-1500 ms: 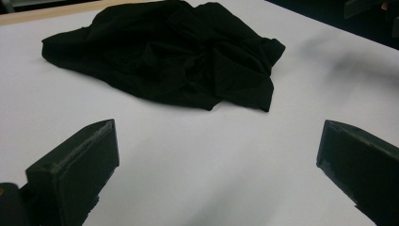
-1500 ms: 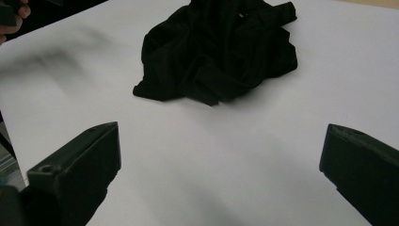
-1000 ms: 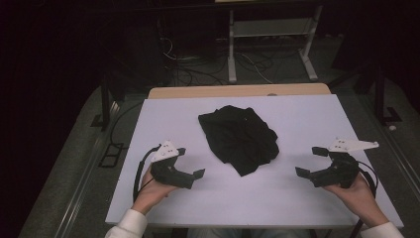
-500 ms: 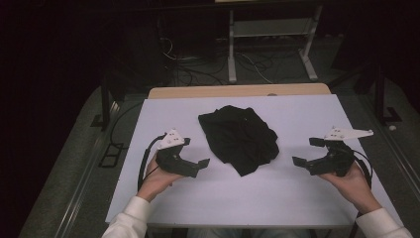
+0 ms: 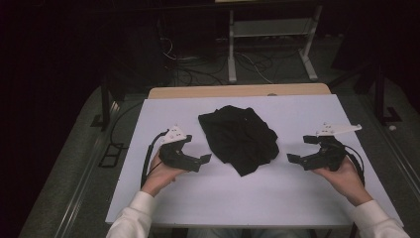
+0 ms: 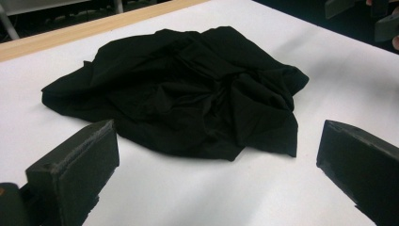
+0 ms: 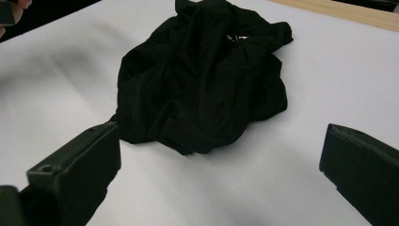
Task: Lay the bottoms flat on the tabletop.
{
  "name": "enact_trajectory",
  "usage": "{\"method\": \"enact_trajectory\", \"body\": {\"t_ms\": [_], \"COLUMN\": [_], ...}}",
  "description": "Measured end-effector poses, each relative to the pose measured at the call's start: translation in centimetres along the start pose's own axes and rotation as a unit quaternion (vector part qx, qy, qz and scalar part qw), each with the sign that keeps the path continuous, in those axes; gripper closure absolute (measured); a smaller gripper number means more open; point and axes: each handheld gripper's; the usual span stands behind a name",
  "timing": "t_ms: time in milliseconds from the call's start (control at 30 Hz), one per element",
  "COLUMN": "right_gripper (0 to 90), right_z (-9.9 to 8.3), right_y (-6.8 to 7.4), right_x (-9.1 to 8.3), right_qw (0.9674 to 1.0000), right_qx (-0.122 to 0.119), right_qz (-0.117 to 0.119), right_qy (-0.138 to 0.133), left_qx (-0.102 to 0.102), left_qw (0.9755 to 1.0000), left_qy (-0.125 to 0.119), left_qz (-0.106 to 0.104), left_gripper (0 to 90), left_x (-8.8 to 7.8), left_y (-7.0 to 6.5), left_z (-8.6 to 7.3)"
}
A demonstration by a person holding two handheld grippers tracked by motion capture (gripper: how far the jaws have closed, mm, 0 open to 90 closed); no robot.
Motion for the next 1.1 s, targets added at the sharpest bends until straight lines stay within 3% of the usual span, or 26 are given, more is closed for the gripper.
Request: {"method": "enact_trajectory", "body": {"t_ms": [733,1000,1100], "right_gripper": [0.0,0.0,0.0], "right_z": [1.0,1.2,1.3], "right_y": [0.6,0.7,0.9], "right_x": [4.9,6.4,7.1], "right_qw": [0.9996,0.9996,0.9995], "right_qx": [-0.012,-0.004,-0.004], "right_qz": [0.012,0.019,0.026], "right_qy": [0.022,0.019,0.019], "left_qx": [-0.012,-0.044,-0.044], "left_qw": [0.9999,0.999,0.9989], "left_qy": [0.008,0.004,0.005], "left_qz": [0.01,-0.011,-0.015], "left_gripper": [0.0,0.0,0.0], "left_x": [3.8,5.5,6.2], "left_y": [1.7,2.4,2.3], "left_z": [-0.3,-0.4,-0.3]}}
Point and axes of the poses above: each handheld gripper's, and its own axes: x roughly forward along the jaws, z roughly out of its top, y roughly to its left, and after that the axes turned 4 degrees about y, right-handed
